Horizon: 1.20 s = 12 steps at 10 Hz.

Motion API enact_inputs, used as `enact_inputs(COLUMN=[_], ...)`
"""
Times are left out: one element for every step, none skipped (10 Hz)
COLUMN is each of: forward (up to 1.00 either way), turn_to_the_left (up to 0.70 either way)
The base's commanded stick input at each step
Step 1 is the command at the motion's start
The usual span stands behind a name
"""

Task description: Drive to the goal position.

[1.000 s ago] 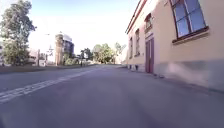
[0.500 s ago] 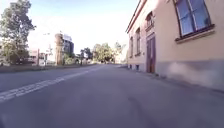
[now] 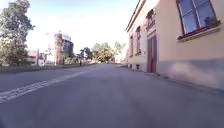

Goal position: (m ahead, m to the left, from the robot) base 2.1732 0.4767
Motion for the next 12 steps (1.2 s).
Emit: enact_inputs(forward=[0.50, 0.50, 0.50, 0.50, 0.50, 0.50, 0.50, 0.50, 0.50, 0.50, 0.50, 0.50], turn_to_the_left=[0.00, 0.00, 0.00, 0.00, 0.00, 0.00, 0.00, 0.00, 0.00, 0.00, 0.00, 0.00])
